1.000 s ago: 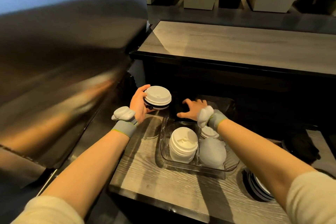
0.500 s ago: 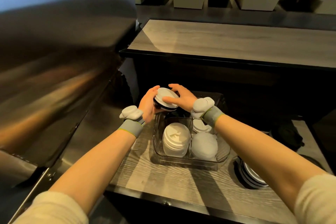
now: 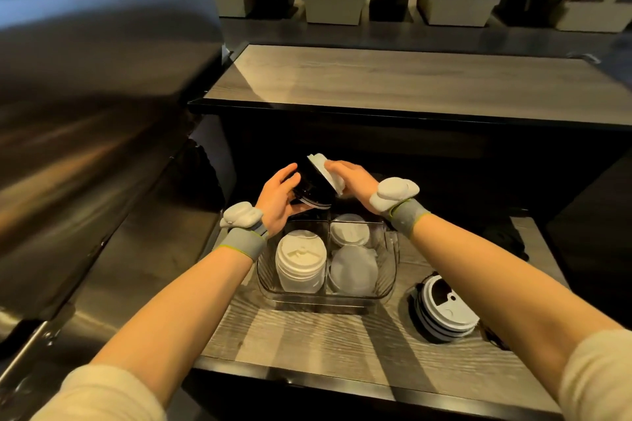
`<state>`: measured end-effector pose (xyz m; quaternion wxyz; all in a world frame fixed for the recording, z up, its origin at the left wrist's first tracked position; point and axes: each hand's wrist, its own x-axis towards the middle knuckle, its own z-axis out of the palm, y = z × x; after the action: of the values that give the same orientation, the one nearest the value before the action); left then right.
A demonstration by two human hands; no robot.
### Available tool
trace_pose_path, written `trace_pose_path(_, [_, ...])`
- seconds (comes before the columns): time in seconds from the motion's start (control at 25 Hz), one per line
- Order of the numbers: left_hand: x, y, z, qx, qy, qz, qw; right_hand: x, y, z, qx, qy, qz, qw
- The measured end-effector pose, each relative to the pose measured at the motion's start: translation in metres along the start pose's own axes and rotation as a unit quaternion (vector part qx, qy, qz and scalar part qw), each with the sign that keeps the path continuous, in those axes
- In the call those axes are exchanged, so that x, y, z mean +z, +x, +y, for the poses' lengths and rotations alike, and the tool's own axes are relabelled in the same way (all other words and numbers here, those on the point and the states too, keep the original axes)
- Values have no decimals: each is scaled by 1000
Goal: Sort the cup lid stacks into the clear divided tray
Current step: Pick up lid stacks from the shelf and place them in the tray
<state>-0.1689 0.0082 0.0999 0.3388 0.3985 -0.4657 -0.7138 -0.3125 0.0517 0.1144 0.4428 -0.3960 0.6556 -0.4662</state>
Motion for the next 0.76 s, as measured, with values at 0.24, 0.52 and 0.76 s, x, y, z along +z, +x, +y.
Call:
trace_pose_path(0.24, [0, 12, 2, 2, -33, 87, 996, -55, 6, 30, 30, -369, 22, 929])
trace_pose_path(0.52, [1, 16, 3, -14, -45, 101, 994, -39, 17, 49, -14, -543, -44, 838])
trace_pose_path(0.76, [6, 9, 0, -25, -15, 66, 997, 2, 4, 9, -74, -189, -103, 974])
